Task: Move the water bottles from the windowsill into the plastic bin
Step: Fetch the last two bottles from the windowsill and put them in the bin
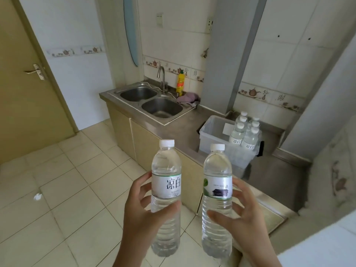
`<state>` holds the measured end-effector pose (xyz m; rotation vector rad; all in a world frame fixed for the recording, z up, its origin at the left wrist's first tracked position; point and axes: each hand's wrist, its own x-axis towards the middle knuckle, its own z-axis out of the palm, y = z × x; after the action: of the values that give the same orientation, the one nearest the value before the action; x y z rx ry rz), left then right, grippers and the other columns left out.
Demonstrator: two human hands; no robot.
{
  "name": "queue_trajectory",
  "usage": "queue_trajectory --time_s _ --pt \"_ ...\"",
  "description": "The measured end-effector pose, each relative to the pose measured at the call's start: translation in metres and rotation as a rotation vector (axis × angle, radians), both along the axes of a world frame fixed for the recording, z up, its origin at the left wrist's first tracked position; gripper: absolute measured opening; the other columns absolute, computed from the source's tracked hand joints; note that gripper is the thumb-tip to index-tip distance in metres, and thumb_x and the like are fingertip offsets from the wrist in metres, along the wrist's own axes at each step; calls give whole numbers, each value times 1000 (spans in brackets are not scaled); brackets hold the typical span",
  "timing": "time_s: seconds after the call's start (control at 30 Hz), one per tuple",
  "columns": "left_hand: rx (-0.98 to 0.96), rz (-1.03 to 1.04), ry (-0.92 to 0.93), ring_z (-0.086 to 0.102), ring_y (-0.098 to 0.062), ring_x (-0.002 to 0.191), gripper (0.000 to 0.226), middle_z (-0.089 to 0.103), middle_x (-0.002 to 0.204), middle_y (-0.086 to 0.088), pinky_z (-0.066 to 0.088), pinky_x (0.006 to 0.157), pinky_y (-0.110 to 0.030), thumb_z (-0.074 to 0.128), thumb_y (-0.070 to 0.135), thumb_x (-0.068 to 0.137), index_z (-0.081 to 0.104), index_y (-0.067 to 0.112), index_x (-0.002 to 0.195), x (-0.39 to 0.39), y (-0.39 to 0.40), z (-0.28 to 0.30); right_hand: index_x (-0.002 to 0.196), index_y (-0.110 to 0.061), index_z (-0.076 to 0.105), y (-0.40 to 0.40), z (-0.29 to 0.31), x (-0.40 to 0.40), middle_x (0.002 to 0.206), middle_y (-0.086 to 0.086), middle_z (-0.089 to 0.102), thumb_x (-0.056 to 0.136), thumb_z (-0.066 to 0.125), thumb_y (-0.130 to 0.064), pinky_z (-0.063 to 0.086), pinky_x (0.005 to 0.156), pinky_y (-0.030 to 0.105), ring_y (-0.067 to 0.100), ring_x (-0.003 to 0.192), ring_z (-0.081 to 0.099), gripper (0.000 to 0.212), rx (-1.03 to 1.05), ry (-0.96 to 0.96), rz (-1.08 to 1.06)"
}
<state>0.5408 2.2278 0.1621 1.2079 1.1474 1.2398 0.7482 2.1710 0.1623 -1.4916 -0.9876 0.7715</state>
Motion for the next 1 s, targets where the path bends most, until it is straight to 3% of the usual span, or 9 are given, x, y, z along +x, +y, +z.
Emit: queue_trajectory --time_s 0.17,0.33,0.47,0.63,0.77,0.87,1.0 --pt "8 -77 7 67 4 97 79 72 107 21 54 79 -30 89 34 35 58 62 102 24 92 -3 109 -44 55 80 -7 18 97 -10 68 48 91 0 51 78 26 7 91 68 84 -11 -9 -70" --pt "44 -211 -11 70 -1 95 76 72 107 17 54 70 -17 88 32 36 61 56 103 59 204 -5 109 -44 56 163 -11 38 99 -10 69 48 90 2 53 81 33 8 94 67 84 -8 -8 -212" --pt "32 -333 -33 70 -4 98 76 72 109 18 55 74 -24 89 31 37 61 57 102 90 277 4 114 -40 55 219 -5 53 106 -5 67 48 90 4 54 87 40 11 96 66 87 6 -10 -337" --pt "39 -449 -58 68 5 95 79 71 107 24 55 70 -18 89 13 46 58 44 112 143 349 4 115 -44 50 279 0 81 107 -15 62 52 90 -4 47 76 21 0 95 63 85 22 -23 -444" --pt "33 -499 -89 70 -6 100 81 71 113 13 58 72 -24 90 9 49 58 44 114 190 395 2 123 -38 46 329 -5 119 109 -19 60 55 89 -4 45 77 10 -4 101 58 87 40 -113 -493" --pt "53 -505 -99 70 -6 101 82 71 114 11 57 73 -20 92 9 49 58 46 114 229 428 -1 124 -38 43 368 -14 151 109 -26 56 56 89 -5 44 75 4 -7 103 55 89 42 -155 -521" --pt "68 -485 -96 69 -1 99 84 71 111 16 57 75 -22 94 13 48 55 48 114 271 461 -10 133 -30 41 413 -33 186 115 -13 58 55 90 -7 49 86 25 9 104 59 95 36 -168 -568"
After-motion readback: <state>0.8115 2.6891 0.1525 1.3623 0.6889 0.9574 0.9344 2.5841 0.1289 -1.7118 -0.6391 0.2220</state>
